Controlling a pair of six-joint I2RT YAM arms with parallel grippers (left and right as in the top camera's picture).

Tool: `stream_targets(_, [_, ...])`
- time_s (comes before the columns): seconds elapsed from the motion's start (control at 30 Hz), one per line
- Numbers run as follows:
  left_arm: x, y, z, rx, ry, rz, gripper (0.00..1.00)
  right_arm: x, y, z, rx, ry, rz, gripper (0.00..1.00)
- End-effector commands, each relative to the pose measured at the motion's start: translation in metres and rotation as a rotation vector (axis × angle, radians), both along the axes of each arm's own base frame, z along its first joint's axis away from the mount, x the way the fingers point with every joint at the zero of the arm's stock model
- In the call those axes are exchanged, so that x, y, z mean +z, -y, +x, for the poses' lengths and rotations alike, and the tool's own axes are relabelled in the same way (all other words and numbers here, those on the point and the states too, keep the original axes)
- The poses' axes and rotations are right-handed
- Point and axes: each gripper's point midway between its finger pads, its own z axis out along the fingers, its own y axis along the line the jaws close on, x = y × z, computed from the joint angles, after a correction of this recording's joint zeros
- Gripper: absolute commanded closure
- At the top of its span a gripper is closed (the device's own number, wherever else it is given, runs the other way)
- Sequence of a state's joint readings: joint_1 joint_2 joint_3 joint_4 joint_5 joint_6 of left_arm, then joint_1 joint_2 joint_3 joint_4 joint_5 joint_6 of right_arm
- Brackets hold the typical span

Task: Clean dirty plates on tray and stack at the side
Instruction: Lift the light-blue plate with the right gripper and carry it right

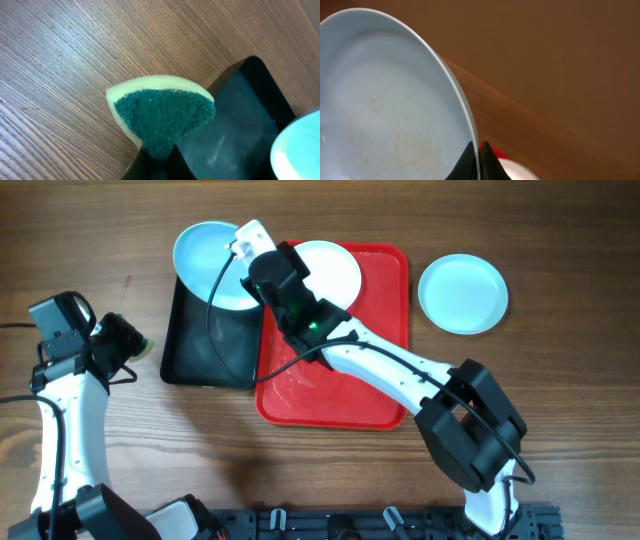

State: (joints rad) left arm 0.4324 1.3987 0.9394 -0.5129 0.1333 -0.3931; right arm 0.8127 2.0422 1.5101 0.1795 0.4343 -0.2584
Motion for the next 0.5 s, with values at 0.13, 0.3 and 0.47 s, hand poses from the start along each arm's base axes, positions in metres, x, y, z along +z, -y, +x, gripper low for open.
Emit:
stream_targets(0.13, [0.002,0.002,0.0,-0.024,0.01,0.005,0.96,0.04,-0.027,-0.012,0.153,0.323,-0.428,0.96])
stream_targets(0.3, [0.002,0.002,-0.001,-0.025,0.007,0.004,0.96,0.061,-0.051,-0.03,0.212,0.466,-0.531,0.96])
stream_targets(0.47, [-0.001,0.002,-0.002,-0.027,0.0,0.003,0.96,0.063,-0.061,-0.041,0.24,0.492,-0.556,0.96])
